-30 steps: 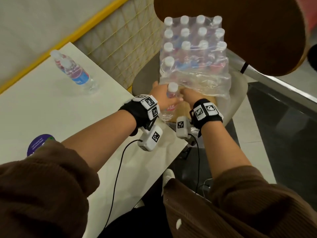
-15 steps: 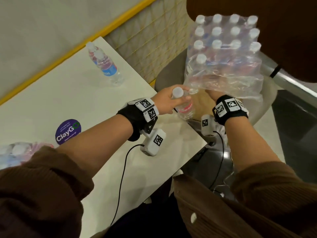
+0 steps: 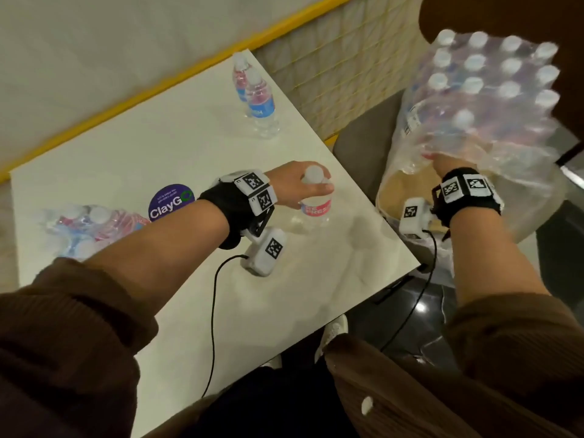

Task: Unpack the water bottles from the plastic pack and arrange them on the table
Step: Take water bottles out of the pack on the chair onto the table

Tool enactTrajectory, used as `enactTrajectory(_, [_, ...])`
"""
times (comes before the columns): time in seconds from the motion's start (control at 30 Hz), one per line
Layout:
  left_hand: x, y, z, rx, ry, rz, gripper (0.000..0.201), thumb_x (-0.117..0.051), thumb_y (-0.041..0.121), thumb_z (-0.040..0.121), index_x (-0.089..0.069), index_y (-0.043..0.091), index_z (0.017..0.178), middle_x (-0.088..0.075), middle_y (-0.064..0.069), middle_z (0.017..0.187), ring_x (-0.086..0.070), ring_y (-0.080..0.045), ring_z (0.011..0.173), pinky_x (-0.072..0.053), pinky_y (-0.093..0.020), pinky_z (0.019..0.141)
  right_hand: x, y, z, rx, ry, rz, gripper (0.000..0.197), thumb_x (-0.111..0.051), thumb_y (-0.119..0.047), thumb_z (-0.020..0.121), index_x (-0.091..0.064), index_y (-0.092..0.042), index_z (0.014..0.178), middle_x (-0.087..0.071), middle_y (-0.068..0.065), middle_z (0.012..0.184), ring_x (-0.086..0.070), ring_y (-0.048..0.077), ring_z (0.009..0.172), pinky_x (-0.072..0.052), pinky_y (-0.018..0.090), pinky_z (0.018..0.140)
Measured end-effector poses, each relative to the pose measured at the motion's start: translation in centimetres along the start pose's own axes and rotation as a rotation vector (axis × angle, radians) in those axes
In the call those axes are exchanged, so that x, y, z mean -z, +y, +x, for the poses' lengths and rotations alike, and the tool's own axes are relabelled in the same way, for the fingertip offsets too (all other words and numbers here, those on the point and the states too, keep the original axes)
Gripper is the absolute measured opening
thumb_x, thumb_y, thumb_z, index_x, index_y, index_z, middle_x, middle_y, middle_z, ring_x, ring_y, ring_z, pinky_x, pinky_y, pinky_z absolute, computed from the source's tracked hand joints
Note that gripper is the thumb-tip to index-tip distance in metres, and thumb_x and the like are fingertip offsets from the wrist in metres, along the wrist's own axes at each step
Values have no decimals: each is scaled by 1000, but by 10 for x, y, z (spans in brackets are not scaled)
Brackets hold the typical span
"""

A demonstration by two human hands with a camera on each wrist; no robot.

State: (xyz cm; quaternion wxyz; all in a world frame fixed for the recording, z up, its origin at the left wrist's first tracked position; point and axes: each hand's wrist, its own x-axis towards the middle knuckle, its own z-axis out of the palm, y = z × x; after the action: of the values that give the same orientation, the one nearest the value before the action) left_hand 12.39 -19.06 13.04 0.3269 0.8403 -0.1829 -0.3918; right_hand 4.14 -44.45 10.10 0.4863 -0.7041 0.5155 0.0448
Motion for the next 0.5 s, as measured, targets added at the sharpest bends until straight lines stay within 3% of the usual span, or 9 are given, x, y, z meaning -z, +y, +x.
enactTrajectory(0.07, [12,-21,-7,59,22,27,38,-64,37,87,-57,19,119,-57,-7,123,-56,-25,114,-57,-47,81,5,15,-3,69,16,17,56,-57,-26,92,-35,-10,142,-36,10,148,-43,25,128,-35,36,107])
enactTrajectory(0.1, [19,-29,-11,84,29,30,39,-64,37,86,-57,19,119,-57,-6,124,-56,-25,114,-58,-44,80,7,22,-6,103,20,114,50,-60,-25,89,-45,-11,134,-47,9,140,-50,24,123,-40,34,106])
enactTrajectory(0.17, [35,-41,-19,129,26,80,40,-64,39,86,-56,21,120,-56,-5,124,-55,-24,115,-58,-40,78,5,30,-17,155,99,271,27,-71,-34,72,-64,-23,96,-67,0,104,-64,22,102,-52,40,94])
enactTrajectory(0.23, [53,-51,-28,162,-3,174,40,-64,38,86,-56,22,122,-55,-3,122,-55,-24,114,-58,-37,77,-2,36,-22,212,81,346,17,-76,-24,64,-63,-29,75,-67,-4,87,-68,20,89,-57,40,79])
enactTrajectory(0.3, [69,-60,-37,216,-30,221,40,-65,36,86,-55,23,122,-52,-2,123,-54,-24,114,-58,-35,77,-8,42,-35,300,-8,378,36,-74,-5,66,-63,-38,74,-65,-6,90,-67,19,91,-56,36,76])
enactTrajectory(0.4, [89,-78,-51,289,-25,282,41,-66,31,85,-55,24,124,-49,-2,125,-52,-24,115,-57,-35,78,-12,47,-48,391,-28,293,52,-76,1,63,-61,-46,81,-63,-10,96,-64,20,99,-55,36,81])
enactTrajectory(0.5, [105,-94,-66,326,-15,357,41,-67,24,86,-55,25,125,-50,-2,125,-53,-23,106,-56,-29,69,-10,41,-59,486,-34,154,50,-77,-2,67,-61,-35,101,-64,-2,104,-63,22,102,-54,37,83])
